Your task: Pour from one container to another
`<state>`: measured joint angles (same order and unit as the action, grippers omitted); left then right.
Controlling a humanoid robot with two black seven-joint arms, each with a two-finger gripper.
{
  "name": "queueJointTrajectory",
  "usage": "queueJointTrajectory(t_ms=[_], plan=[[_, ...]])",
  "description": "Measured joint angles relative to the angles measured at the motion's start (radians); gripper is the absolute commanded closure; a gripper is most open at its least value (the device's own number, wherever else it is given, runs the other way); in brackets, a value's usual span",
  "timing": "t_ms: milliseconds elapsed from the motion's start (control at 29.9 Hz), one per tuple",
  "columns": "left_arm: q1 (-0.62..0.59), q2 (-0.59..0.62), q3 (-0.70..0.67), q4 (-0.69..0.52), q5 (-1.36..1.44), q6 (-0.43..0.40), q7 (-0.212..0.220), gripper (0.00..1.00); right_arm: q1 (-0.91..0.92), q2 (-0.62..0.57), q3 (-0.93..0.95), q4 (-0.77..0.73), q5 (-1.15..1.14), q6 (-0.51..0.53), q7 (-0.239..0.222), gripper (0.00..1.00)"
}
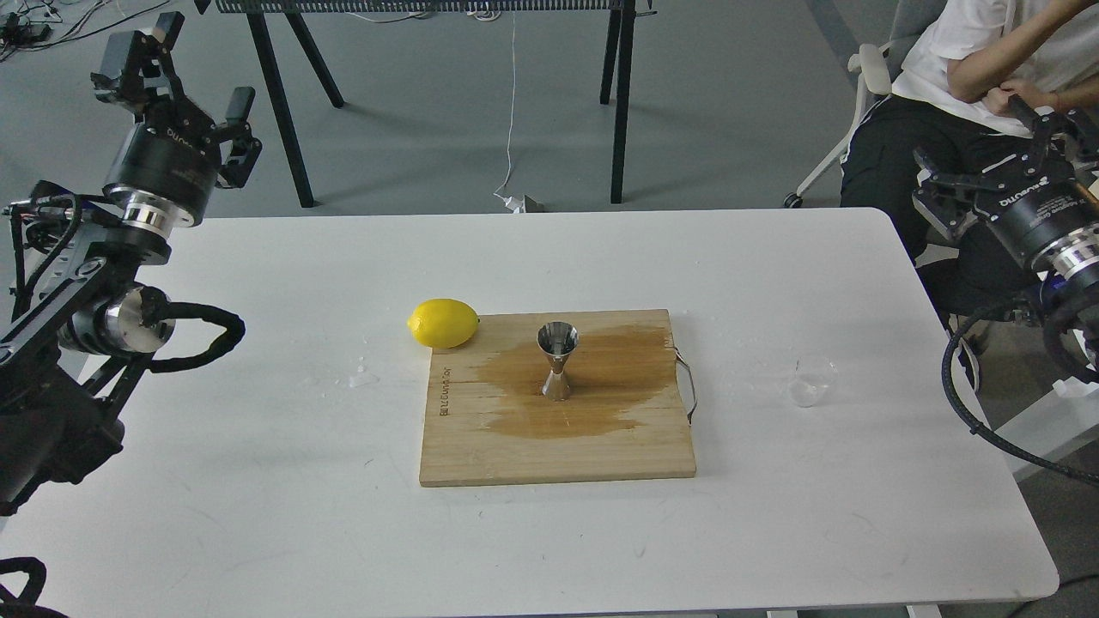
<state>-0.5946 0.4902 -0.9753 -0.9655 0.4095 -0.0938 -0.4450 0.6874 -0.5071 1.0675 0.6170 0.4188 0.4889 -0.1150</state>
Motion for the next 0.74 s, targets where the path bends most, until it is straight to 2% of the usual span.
queueJointTrajectory(t_ms=[234, 468, 735], plan=[[-0.002, -0.003, 0.001, 0.022, -0.089, -0.014, 0.002, 0.00, 0.169, 0.134, -0.007, -0.266, 0.000, 0.000, 0.017, 0.00], [-0.002, -0.037, 0.001, 0.040, -0.279, -0.066, 0.003, 0.00, 0.190, 0.201, 0.004, -0.290, 0.004, 0.000, 0.026, 0.00], [-0.002, -0.068, 0.002, 0.075, -0.302, -0.083, 0.003, 0.00, 0.171, 0.223, -0.001, -0.285, 0.005, 0.000, 0.046, 0.00]])
